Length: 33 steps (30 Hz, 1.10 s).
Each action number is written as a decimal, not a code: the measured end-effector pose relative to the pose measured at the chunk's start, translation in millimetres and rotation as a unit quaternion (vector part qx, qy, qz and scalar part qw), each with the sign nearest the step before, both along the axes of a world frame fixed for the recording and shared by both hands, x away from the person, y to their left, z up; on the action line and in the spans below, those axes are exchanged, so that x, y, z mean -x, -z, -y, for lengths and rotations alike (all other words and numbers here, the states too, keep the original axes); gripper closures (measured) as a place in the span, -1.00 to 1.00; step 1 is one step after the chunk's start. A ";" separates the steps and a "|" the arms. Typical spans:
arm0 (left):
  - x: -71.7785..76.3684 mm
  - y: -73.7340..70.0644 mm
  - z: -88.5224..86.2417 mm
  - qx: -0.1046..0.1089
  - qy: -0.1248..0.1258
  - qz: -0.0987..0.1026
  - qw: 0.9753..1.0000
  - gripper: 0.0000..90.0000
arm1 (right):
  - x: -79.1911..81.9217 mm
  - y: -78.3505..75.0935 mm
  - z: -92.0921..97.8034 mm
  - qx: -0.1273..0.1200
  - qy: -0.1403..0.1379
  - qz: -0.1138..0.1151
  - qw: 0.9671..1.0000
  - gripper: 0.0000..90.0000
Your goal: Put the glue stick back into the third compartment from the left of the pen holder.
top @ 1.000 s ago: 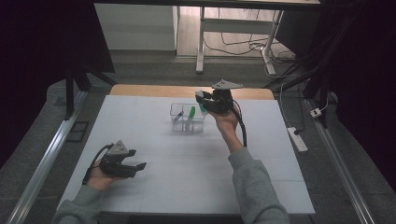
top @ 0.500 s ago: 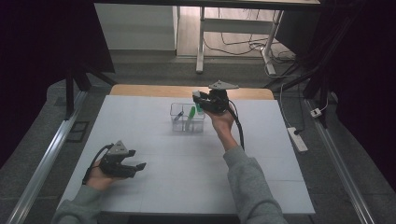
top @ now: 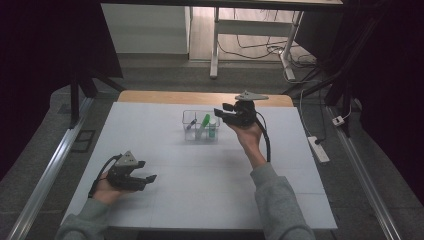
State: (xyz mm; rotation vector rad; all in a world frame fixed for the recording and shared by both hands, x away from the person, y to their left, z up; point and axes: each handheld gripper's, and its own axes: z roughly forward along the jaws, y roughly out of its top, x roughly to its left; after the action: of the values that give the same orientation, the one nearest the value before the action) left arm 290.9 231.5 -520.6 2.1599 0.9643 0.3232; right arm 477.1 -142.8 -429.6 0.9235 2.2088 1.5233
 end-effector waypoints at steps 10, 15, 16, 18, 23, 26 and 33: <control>0.6 -0.5 0.3 0.000 -0.005 0.001 1.000 -0.38 | 38.0 5.1 48.0 0.028 -0.009 -0.011 0.999 0.07; 0.4 -0.5 0.8 -0.001 -0.006 0.001 1.000 -0.38 | 65.1 9.9 73.3 0.045 -0.012 -0.012 0.999 0.06; 0.4 -0.5 1.1 -0.001 -0.006 0.001 1.000 -0.38 | 70.2 11.1 77.7 0.049 -0.011 -0.011 0.999 0.06; 0.5 -0.7 1.6 -0.001 -0.007 0.002 1.000 -0.38 | 79.3 13.6 86.1 0.052 -0.012 -0.015 0.998 0.06; 1.2 -0.9 2.0 -0.001 -0.007 0.003 1.000 -0.39 | 100.4 22.0 103.5 0.065 -0.013 -0.022 0.998 0.04; 1.3 -1.1 2.0 0.001 -0.008 0.004 1.000 -0.38 | 110.5 28.5 113.5 0.070 -0.014 -0.028 0.997 0.03; 1.5 -1.5 2.4 0.001 -0.010 0.006 1.000 -0.39 | 125.8 46.5 131.9 0.083 -0.020 -0.043 0.995 0.00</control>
State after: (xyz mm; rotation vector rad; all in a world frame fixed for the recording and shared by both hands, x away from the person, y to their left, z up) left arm 289.4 229.0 -519.1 2.1448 0.9796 0.3449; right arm 351.3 -274.7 -476.2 0.9135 2.3846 1.3151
